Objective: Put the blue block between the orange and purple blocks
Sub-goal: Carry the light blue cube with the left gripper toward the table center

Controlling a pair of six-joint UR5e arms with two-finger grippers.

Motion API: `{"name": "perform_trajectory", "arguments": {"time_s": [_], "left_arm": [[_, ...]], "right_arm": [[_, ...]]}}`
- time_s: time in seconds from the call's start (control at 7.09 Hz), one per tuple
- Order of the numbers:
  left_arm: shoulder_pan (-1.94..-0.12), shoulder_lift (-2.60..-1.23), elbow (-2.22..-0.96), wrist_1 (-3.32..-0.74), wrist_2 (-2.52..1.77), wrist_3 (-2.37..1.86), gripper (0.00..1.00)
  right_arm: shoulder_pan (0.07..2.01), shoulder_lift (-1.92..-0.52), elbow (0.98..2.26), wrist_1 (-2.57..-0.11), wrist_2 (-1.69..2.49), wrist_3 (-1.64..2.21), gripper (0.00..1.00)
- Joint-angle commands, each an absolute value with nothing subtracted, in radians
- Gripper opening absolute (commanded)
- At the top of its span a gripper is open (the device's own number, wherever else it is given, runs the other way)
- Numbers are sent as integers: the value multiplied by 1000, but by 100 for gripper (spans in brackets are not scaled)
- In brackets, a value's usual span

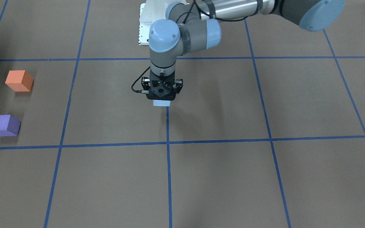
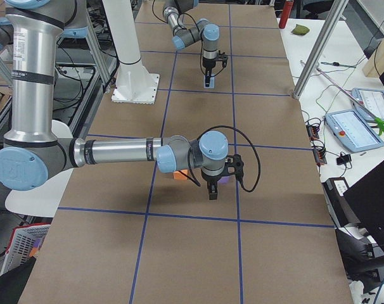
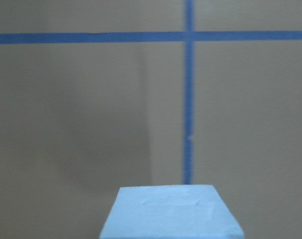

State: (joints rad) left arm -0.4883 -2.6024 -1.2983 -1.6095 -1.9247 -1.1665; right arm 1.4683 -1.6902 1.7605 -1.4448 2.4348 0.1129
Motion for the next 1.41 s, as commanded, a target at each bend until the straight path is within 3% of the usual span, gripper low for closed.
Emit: {"name": "perform_trajectory", "arguments": {"time_s": [0.0, 0.28, 0.56, 0.71, 0.85, 1.27], "left_arm": [[-422, -2770, -1058, -1669, -1864, -1169, 0], [-378, -2910, -835, -1772, -1806, -1177, 0], [-376, -2933, -789, -1804, -1784, -1189, 0], [-371, -2963, -744, -1807, -1784, -1265, 28], [-368, -2968, -733, -1807, -1784, -1275, 74], [-370, -2965, -744, -1806, -1784, -1262, 85]], "right_arm": [[1470, -1703, 1756, -1407, 2434, 118, 100], [1470, -1715, 1759, -1399, 2439, 118, 100], [1468, -1713, 1761, -1397, 2441, 117, 100], [1468, -1713, 1764, -1397, 2441, 117, 100], [1470, -1713, 1766, -1397, 2441, 117, 100], [1468, -1710, 1766, -1396, 2439, 115, 100]]}}
